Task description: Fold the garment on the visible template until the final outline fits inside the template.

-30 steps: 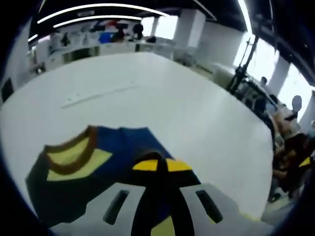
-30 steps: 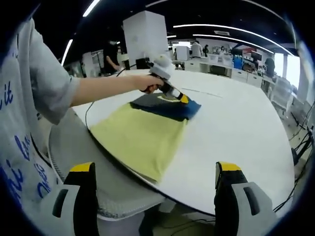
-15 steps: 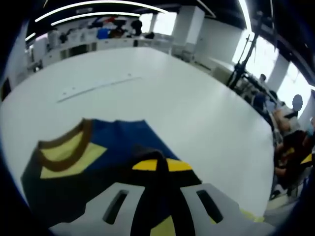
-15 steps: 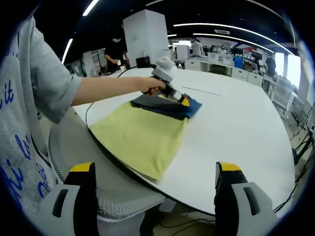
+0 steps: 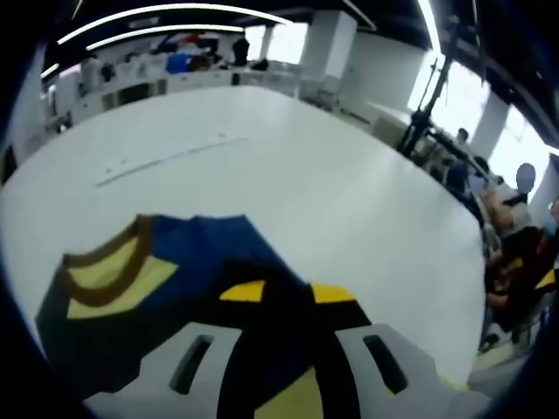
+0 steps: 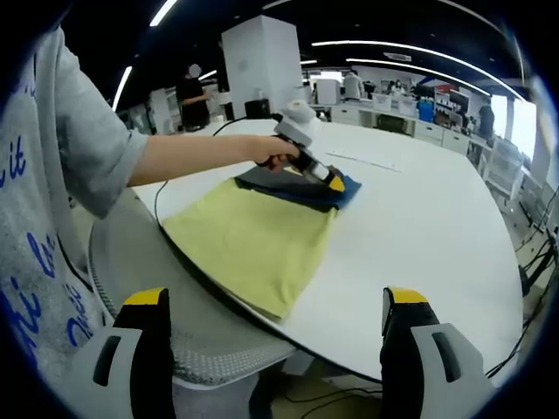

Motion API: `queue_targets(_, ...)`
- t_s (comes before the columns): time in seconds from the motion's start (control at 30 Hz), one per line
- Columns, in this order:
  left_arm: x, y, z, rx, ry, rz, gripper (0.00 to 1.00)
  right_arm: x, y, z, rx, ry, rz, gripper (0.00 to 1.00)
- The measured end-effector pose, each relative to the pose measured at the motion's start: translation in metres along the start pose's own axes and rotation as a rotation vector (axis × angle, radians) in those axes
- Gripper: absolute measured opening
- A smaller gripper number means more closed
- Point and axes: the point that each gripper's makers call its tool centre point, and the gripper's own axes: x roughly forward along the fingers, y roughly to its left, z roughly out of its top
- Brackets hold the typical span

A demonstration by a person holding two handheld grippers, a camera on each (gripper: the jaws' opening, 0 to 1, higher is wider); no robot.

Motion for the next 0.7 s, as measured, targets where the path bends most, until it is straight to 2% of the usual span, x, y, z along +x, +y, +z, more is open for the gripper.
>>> queue_targets(0.27,-0.004,0.001,0.002,0.015,-0.013,0.011,0.18,-0.001,0.002,0.000,-0.011,0.002,0.004,1.00)
queue_targets(0.4,-0.010,0.010,0.004,0.023,-0.027,0.034,0.19,-0.002,0.002,-0.001,-0.014,0.002,0.006,1.00)
queue_targets(0.53,-0.012,0.005,-0.002,0.054,-0.008,0.025,0.14,0.000,0.003,-0.001,-0.021,0.007,0.015,1.00)
queue_targets(0.63,-0.011,0.002,-0.007,0.071,-0.006,0.035,0.17,0.001,0.006,0.000,-0.024,0.006,0.027,1.00)
queue_targets(0.7,-0.009,-0.001,-0.009,0.055,-0.011,0.032,0.16,0.001,0.006,0.000,-0.028,0.006,0.028,1.00)
